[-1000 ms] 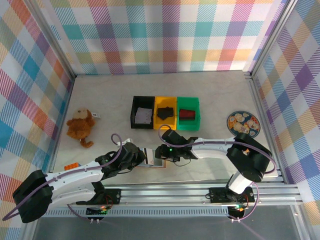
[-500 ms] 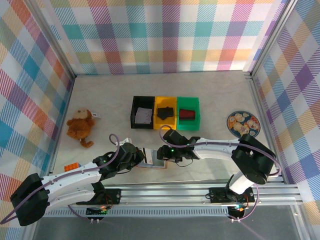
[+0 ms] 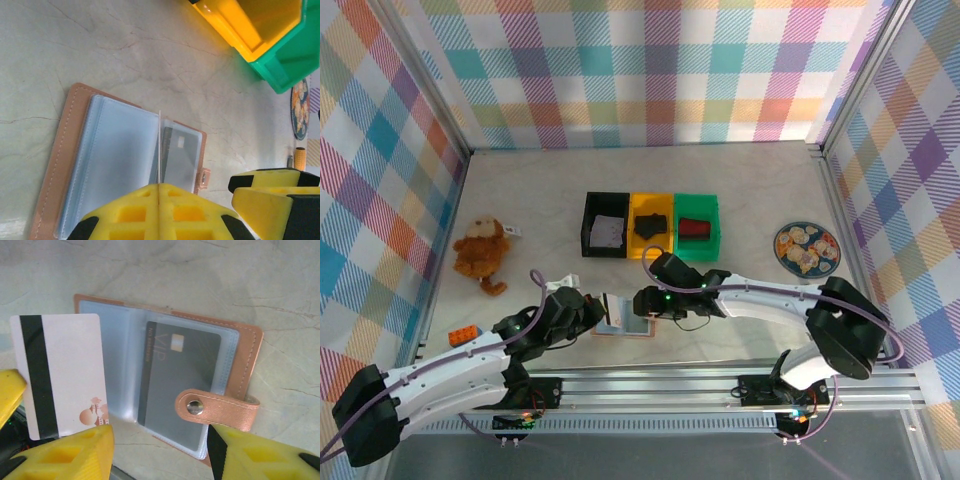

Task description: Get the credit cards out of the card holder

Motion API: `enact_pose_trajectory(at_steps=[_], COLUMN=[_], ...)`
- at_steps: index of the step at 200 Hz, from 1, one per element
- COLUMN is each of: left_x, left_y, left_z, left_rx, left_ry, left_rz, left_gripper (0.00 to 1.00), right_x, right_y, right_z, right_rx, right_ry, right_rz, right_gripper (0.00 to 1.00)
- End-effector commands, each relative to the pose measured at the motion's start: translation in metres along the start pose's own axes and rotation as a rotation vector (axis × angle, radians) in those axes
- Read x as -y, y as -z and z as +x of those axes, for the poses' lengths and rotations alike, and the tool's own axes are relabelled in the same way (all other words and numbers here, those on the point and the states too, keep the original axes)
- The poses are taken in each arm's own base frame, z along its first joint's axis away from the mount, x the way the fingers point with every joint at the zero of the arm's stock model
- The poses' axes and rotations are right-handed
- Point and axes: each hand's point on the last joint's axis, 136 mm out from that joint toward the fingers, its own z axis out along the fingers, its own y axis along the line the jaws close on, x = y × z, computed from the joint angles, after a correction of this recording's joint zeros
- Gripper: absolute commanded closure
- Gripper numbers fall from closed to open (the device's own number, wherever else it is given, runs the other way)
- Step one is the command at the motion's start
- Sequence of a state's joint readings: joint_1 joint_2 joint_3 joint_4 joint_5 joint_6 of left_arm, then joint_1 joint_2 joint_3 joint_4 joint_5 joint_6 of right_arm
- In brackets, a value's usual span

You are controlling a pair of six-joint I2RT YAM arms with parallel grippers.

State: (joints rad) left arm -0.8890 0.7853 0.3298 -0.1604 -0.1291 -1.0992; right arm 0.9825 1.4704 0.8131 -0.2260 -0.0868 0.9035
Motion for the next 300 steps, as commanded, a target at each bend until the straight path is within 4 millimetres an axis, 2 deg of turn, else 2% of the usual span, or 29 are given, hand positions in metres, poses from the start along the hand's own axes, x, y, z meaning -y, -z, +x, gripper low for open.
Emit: enact_pose_trajectory(at_steps=[1,77,111,169,211,270,300], left_x=[0.007,0.029,0.021,0.034,0.035,0.039,0.040], left_y=[0.005,0.016,0.021,0.029,0.030,0.038,0.036], left_z=[-0.001,0.003,0.007,0.005,0.006,0.000,0.000], left_rx=[0.000,-0.034,-0.055,-0.047,-0.052,-0.022,-0.023], left_ry=[-0.039,-0.057,-0.056,-0.016,0.001,0.018,0.032], left_rz=[0.019,0.142,0.130,0.217,0.237,0.262,0.268], left_gripper=[1.00,1.00,1.00,1.00,1.00,1.00,1.00], right_x=[-0.016,-0.054,-0.044,-0.066,-0.074,-0.058,-0.071], right_y=[0.011,0.018,0.020,0.021,0.019,0.007,0.009], right_z=[-0.006,0.003,-0.002,0.003,0.005,0.007,0.009], right_rx=[0.021,-0.004,0.045,0.045,0.036,0.029,0.014], right_ry=[0.058,0.140,0.128,0.174,0.186,0.143,0.146], right_rz=[-0.042,-0.281,-0.243,-0.400,-0.461,-0.404,-0.479], right_gripper=[0.46,0.45,0.45,0.46,0.48,0.49,0.49])
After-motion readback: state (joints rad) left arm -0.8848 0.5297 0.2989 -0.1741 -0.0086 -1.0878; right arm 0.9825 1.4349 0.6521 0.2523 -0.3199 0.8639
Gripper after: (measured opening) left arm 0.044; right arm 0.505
